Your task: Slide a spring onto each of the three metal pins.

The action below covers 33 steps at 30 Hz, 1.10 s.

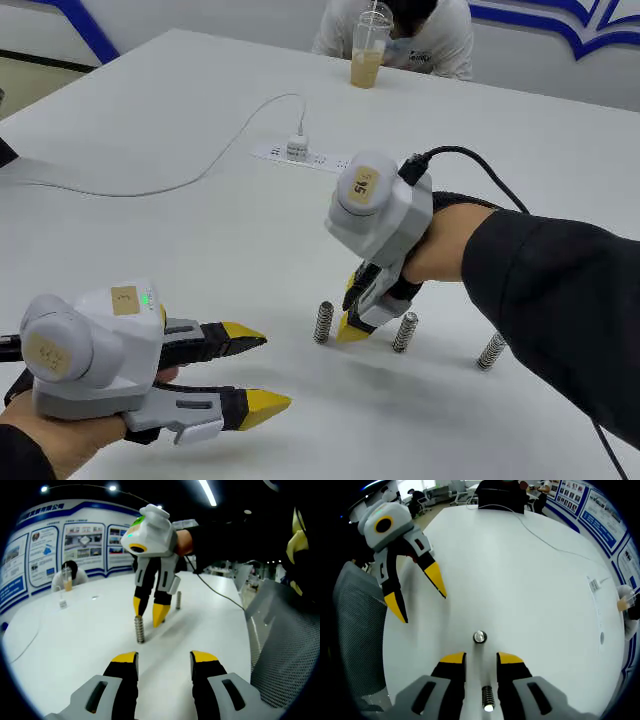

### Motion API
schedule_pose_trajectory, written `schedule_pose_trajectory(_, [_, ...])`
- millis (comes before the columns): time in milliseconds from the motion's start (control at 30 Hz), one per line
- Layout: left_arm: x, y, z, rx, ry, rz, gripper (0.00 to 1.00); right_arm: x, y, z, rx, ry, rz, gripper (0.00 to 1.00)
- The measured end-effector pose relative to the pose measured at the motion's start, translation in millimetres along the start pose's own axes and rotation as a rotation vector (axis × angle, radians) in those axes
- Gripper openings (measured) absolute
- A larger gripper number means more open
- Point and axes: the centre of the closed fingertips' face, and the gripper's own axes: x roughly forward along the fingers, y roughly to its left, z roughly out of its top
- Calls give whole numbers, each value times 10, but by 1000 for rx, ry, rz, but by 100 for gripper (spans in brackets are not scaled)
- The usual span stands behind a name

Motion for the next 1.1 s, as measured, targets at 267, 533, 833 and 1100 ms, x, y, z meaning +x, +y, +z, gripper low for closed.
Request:
schedule_pose_trajectory(267, [13,-5,-4,-4,6,-2,44,-83,-20,-66,33,-43,-15,29])
schedule_pose_trajectory(533, [31,-3,15,-8,6,-3,45,-136,-38,-162,65,-78,-29,33])
schedule_pose_trajectory(833, [42,1,33,-11,6,-2,46,-205,-51,-232,87,-124,-57,39])
schedule_pose_trajectory(1100, [49,6,36,-13,6,0,46,-273,-50,-321,106,-153,-77,44])
